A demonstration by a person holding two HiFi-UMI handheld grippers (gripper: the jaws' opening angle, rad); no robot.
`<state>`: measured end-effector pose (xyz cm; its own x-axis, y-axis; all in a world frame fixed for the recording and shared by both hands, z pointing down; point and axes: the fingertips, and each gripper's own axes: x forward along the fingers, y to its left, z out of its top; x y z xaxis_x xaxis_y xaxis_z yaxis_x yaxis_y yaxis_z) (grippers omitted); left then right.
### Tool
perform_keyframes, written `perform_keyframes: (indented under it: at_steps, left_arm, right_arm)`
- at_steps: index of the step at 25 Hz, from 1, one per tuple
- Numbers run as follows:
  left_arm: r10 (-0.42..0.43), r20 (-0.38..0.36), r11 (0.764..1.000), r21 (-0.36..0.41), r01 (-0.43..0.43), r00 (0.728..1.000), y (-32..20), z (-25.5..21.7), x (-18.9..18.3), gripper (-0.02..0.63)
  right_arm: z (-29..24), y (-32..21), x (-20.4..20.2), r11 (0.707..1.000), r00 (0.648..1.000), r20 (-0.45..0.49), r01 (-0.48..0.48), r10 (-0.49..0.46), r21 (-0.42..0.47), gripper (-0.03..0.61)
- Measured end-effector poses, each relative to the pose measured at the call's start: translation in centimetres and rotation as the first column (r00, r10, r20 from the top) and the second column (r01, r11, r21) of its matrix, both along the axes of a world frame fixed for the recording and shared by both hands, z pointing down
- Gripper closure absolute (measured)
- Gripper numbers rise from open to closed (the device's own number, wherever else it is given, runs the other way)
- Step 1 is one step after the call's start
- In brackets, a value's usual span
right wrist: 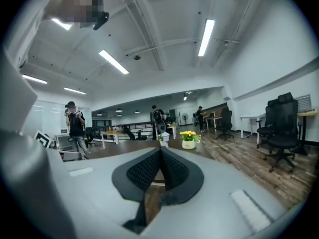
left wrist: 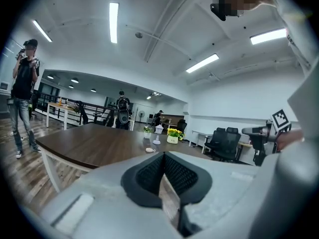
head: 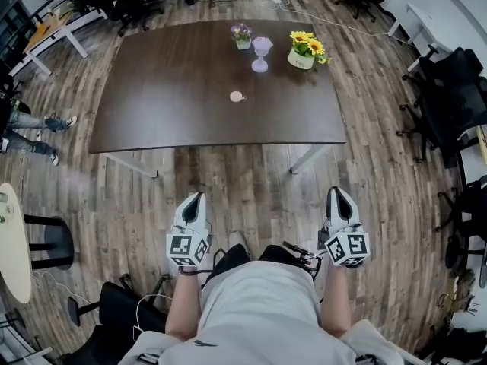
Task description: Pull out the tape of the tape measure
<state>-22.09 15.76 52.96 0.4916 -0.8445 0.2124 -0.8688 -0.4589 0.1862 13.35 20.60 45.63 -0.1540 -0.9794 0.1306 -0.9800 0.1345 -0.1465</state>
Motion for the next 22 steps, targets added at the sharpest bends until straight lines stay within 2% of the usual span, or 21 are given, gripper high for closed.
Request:
perform_keyframes:
  at_steps: [5, 10, 14, 22]
  left_arm:
    - [0.018, -0.016, 1.0, -0.009, -0.018, 1.0, -3.6, 0.7, -1.7, 0.607]
    - [-0.009, -0.044, 0.999, -0.045, 0.007, 0.999, -6.2, 2.4, -3.2, 0.607]
    - [-0.024, -0.05, 0.998, -0.064, 0.021, 0.998, -9.0, 3.6, -3.2, 0.595]
    - [-0.072, 0.008, 0.995, -0.067, 0.072, 0.997, -17.0, 2.8, -0.9, 0.555]
  right_arm:
    - [1.5, -1.3, -2.4, 0.998, 1.0, -0.007, -0.01, 0.009, -0.055, 0.578]
    - [1.8, -4.7, -3.7, 0.997, 0.999, -0.04, 0.012, -0.015, -0.072, 0.578]
    - [1.9, -9.1, -3.7, 0.998, 0.999, -0.03, 0.034, -0.035, -0.057, 0.578]
    - [1.6, -20.3, -1.3, 0.992, 0.993, 0.017, 0.121, -0.12, -0.038, 0.575]
